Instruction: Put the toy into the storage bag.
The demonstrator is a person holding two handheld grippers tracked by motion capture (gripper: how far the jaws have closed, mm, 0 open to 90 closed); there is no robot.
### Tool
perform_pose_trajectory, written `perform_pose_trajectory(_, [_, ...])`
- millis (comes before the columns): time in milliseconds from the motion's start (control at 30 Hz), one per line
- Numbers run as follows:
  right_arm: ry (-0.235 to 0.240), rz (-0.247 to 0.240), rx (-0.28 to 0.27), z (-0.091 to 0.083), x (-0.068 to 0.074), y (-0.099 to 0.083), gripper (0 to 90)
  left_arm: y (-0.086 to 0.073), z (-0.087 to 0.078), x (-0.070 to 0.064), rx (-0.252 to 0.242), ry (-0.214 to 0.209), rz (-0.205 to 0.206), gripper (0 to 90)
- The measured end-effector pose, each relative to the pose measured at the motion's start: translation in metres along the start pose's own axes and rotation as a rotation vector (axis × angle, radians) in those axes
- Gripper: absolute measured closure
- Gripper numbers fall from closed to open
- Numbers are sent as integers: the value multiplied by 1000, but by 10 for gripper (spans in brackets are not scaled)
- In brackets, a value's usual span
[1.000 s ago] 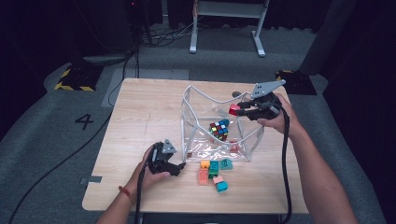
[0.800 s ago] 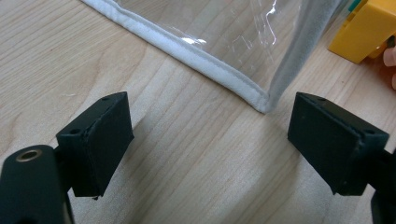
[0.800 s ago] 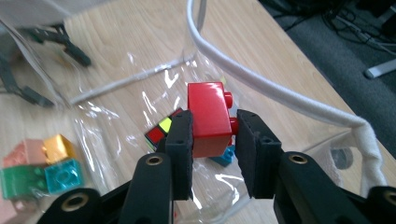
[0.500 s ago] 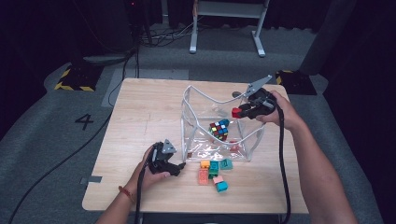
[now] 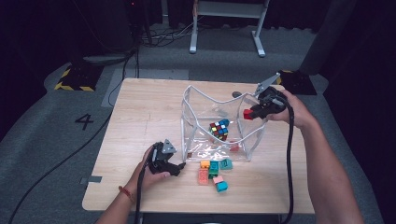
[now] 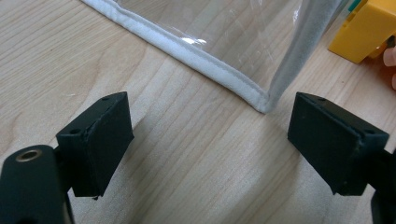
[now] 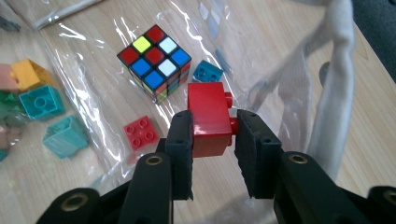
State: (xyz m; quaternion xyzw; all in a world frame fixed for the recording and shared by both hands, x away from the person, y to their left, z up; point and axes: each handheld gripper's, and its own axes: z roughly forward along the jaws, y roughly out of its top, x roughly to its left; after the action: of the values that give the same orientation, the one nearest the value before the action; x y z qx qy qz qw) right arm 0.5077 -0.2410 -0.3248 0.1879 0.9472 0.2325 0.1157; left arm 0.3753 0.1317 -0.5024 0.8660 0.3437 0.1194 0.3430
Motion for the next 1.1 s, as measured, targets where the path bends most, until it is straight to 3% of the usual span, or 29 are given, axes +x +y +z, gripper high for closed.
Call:
perform_pose_trajectory(400, [0,4,5,-7,-2,-11,674,0,0,0,1,0,1,141])
perform_pose_trajectory(733, [-27,7,-44,-18,5,-12,562,0,0,0,1,-1,2,140])
perform_pose_trajectory(967, [-75,1,-176,-35,18,-14,460,0,0,0,1,0,-1,140])
perform_pose_trajectory(1100, [-97,34,-271,-46,25,-20,392,0,0,0,-1,-1,2,140])
